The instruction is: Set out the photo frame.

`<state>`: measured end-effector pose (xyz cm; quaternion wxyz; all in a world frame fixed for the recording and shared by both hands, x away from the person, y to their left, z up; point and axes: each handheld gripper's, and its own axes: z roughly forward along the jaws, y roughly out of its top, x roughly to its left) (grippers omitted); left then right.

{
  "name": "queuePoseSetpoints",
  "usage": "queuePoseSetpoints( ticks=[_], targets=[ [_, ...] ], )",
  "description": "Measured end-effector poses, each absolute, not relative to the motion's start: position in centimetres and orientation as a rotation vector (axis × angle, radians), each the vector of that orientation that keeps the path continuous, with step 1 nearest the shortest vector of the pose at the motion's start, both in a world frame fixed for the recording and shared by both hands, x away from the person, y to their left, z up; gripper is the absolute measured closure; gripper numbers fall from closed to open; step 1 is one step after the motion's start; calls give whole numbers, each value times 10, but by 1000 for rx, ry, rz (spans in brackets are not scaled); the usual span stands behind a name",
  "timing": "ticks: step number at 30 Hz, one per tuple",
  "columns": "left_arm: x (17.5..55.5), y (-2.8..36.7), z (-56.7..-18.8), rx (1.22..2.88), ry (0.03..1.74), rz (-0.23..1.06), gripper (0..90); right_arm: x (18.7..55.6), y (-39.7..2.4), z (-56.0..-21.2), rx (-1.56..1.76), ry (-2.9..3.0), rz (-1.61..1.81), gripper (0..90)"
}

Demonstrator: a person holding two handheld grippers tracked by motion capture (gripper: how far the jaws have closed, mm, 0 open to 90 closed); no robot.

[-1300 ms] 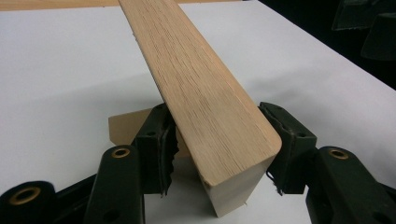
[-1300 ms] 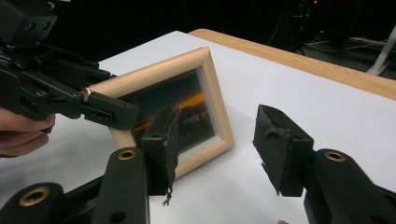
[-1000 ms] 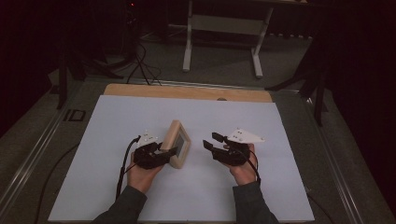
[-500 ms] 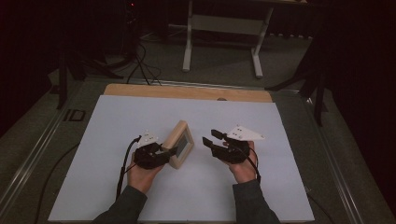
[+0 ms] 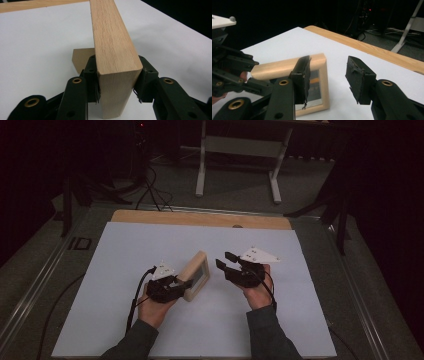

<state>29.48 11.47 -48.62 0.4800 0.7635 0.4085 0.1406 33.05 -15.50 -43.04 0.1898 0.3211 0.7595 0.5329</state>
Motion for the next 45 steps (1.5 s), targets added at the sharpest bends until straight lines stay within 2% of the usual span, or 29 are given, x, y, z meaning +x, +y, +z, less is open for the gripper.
queuePoseSetpoints(
  ticks=[5,8,13,17,35,45],
  targets=[
    [293,111,-486,1883,971,365,607,336,-152,-432,920,2125,1484,570],
    [292,109,-486,1896,955,381,607,339,-150,-433,921,2124,1477,622],
    [289,104,-485,1922,927,411,607,343,-143,-433,893,2146,1462,800],
    [287,102,-485,1940,910,432,607,347,-136,-435,878,2160,1436,894],
    [284,97,-485,1972,866,458,605,370,-100,-446,894,2213,1346,896],
    [284,98,-485,1974,862,456,605,377,-93,-450,905,2245,1313,897]
  ],
)
